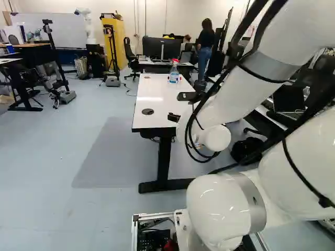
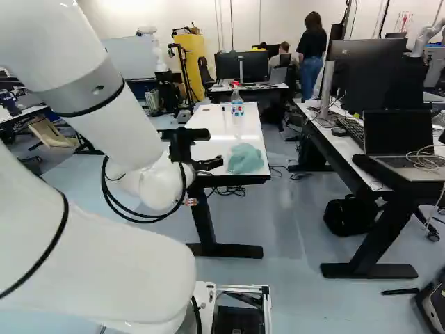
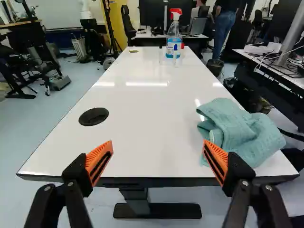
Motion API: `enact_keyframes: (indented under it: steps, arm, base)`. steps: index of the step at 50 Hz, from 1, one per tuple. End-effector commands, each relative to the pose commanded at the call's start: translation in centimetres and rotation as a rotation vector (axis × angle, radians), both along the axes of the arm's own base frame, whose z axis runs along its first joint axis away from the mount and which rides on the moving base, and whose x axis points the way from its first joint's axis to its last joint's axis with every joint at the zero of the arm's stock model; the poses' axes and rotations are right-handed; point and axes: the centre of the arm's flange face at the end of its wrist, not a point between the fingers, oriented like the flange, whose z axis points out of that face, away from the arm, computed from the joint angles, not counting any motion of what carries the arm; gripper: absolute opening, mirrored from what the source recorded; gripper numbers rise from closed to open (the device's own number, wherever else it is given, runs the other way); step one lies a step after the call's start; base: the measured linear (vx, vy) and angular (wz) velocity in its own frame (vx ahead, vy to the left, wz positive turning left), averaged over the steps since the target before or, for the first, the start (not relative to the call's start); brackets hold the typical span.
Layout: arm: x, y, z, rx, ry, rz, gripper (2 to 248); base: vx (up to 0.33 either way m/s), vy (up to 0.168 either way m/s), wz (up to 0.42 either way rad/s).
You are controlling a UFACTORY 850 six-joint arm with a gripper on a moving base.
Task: Clean the table with the green towel
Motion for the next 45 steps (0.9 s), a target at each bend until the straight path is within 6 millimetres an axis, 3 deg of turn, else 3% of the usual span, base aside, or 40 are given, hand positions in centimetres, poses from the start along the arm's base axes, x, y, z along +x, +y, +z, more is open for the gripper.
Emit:
enact_keyframes:
  steps: [45]
  arm:
    - [-0.81,-0.03,-0.50,0.002,-0.023,-0.004,247]
  base:
    - [0.000,0.000,0.000]
